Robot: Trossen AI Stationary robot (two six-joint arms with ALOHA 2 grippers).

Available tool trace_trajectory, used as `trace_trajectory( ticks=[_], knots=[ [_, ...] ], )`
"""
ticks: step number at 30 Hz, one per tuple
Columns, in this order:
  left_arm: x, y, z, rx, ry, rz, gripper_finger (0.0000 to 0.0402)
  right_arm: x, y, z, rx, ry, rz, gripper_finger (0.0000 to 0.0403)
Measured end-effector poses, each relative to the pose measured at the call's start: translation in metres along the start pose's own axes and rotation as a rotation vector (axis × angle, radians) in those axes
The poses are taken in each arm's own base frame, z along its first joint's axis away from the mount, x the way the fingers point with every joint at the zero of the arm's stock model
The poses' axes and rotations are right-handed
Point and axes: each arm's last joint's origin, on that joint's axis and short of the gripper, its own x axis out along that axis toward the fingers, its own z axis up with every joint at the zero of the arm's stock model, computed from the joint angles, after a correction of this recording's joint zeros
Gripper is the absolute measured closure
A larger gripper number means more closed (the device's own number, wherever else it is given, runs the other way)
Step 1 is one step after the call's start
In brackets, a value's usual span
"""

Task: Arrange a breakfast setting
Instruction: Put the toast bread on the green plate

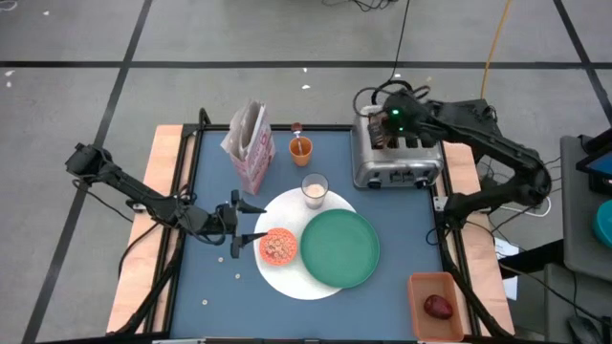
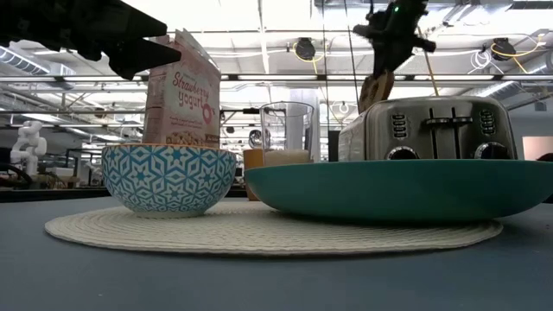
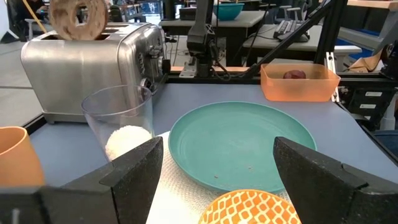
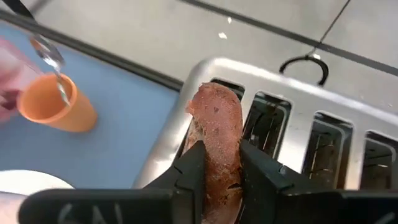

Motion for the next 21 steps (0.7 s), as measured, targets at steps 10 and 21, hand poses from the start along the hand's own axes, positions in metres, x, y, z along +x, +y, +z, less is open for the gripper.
trace_trajectory(
  ticks=[10, 21],
  knots=[
    [0.0, 0.0, 0.0, 0.001, 0.0, 0.0, 0.0094, -0.055, -0.019, -0.004, 0.066, -0.08, 0.345, 0.0329],
    [0.0, 0.0, 0.0, 0.001, 0.0, 0.0, 0.0094, -0.079, 0.009, -0.025, -0.063, 0.038, 0.672, 0.0328]
  ],
)
